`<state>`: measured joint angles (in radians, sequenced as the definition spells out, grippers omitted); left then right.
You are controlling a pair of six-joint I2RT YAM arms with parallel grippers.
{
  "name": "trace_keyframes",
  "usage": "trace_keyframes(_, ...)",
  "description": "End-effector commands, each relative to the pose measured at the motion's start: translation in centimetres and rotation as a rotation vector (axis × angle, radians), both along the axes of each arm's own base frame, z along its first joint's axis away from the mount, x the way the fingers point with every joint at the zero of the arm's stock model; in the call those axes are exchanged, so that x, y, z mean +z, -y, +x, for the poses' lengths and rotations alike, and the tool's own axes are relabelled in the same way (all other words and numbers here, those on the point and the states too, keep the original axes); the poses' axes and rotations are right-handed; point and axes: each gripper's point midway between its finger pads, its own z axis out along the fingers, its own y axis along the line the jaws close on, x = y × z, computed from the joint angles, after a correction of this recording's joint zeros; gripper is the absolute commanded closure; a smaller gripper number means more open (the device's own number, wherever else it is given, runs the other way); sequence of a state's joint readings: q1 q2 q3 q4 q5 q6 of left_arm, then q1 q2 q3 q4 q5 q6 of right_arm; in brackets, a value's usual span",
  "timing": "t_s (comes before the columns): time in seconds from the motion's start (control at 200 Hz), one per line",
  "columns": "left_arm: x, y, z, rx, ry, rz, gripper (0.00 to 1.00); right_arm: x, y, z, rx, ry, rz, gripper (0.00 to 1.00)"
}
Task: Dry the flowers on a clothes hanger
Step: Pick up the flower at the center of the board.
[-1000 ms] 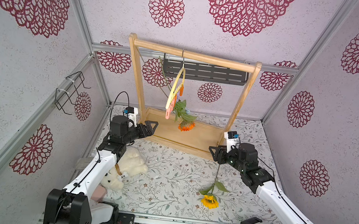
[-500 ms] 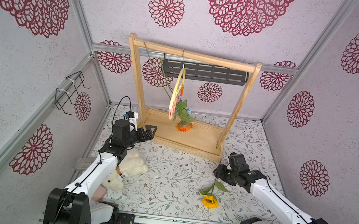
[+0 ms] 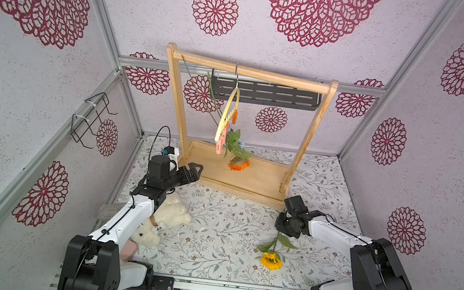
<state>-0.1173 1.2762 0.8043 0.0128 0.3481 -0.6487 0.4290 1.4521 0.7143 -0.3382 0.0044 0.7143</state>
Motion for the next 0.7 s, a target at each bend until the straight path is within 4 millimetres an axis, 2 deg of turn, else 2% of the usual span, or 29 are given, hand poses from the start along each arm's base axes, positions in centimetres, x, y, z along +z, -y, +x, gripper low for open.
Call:
trace_keyframes(0.0, 0.4, 0.1, 0.2, 0.007, 0.003, -0.005, 0.01, 0.3, 0.2, 1.0, 0.001, 0.038, -0.038, 0.91)
trace_keyframes(0.09, 0.9, 0.1, 0.4, 0.006, 0.009, -0.002, 0.0, 0.2, 0.8, 0.8, -0.001, 0.044, -0.059, 1.0)
trace_keyframes(0.41, 1.0, 0.2, 0.4, -0.002, 0.011, -0.002, 0.0, 1.5, 1.3, -0.4, -0.006, 0.094, -0.038, 1.0)
trace_keyframes(0.535, 1.1, 0.2, 0.5, 0.002, 0.011, 0.0, 0.0, 3.7, 1.2, -0.5, 0.002, 0.16, 0.001, 1.0)
trace_keyframes(0.58, 1.3, 0.2, 0.5, -0.006, 0.019, 0.005, 0.0, 5.0, 0.8, -0.4, 0.022, 0.207, 0.029, 1.0)
trace_keyframes(0.695, 2.5, 2.1, 0.4, -0.102, 0.072, -0.022, 0.02, 8.9, -0.2, 0.0, 0.072, 0.351, 0.11, 1.0)
